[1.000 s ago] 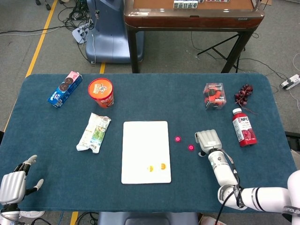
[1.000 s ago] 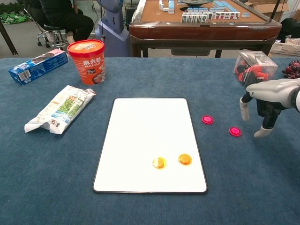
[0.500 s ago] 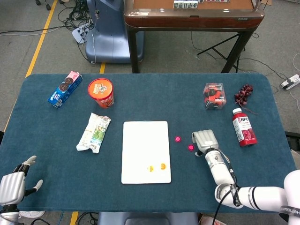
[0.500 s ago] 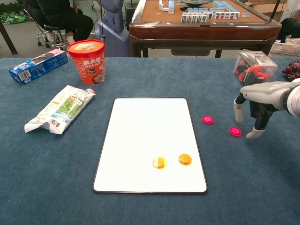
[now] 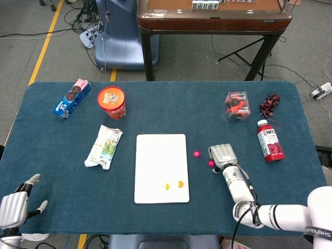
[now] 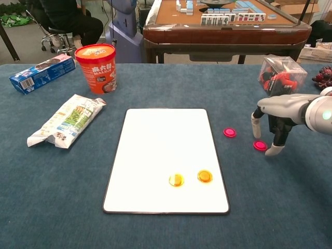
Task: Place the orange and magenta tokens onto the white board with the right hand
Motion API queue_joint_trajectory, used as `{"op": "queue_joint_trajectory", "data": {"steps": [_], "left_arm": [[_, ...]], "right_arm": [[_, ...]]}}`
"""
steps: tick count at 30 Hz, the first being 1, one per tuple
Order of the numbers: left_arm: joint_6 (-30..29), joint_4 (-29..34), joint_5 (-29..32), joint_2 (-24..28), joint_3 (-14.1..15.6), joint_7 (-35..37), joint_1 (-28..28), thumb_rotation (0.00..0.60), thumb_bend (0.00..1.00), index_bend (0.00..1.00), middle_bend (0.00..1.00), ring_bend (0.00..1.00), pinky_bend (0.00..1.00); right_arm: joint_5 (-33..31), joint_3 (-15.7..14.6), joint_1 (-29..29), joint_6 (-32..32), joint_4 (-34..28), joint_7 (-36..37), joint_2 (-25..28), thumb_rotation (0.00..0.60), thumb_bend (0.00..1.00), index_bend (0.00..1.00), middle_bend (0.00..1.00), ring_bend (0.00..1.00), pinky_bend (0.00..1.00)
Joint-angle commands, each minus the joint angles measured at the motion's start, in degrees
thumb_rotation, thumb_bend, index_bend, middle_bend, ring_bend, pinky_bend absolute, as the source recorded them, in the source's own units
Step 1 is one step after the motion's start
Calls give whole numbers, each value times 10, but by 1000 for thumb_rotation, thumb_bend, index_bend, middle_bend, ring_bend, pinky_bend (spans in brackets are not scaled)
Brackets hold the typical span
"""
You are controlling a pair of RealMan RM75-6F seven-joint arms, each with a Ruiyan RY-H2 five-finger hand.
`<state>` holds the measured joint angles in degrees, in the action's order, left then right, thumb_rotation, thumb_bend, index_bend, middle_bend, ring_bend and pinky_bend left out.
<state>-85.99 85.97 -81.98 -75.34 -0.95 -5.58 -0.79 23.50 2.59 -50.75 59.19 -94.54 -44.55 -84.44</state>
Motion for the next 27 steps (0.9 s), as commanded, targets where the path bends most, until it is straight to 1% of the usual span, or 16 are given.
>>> {"op": "queue_joint_trajectory", "data": {"steps": [1, 7, 17, 27], "left_arm": [[0, -1, 0, 0, 1, 0, -1, 600, 236, 201, 299, 305, 643], [-1, -2, -1, -1, 1, 2, -2, 600, 236, 201, 299, 305, 643], [-1, -1, -2, -1, 1, 1, -1, 600, 236, 201, 299, 305, 643], [0, 0, -1, 0, -1, 0, -1, 600, 236, 201, 299, 305, 643]], "right_arm": [[-4, 1, -1, -1, 3, -1, -2, 600, 127, 436, 1000, 1000, 1000], [-10, 2, -3, -6, 7, -3, -4, 600, 167, 435, 1000, 1000, 1000], [-14, 2, -5, -11, 13, -3, -9, 600, 190, 435, 1000, 1000, 1000], [-7, 1, -1, -9, 15, 4, -12, 600, 248, 436, 1000, 1000, 1000]]}}
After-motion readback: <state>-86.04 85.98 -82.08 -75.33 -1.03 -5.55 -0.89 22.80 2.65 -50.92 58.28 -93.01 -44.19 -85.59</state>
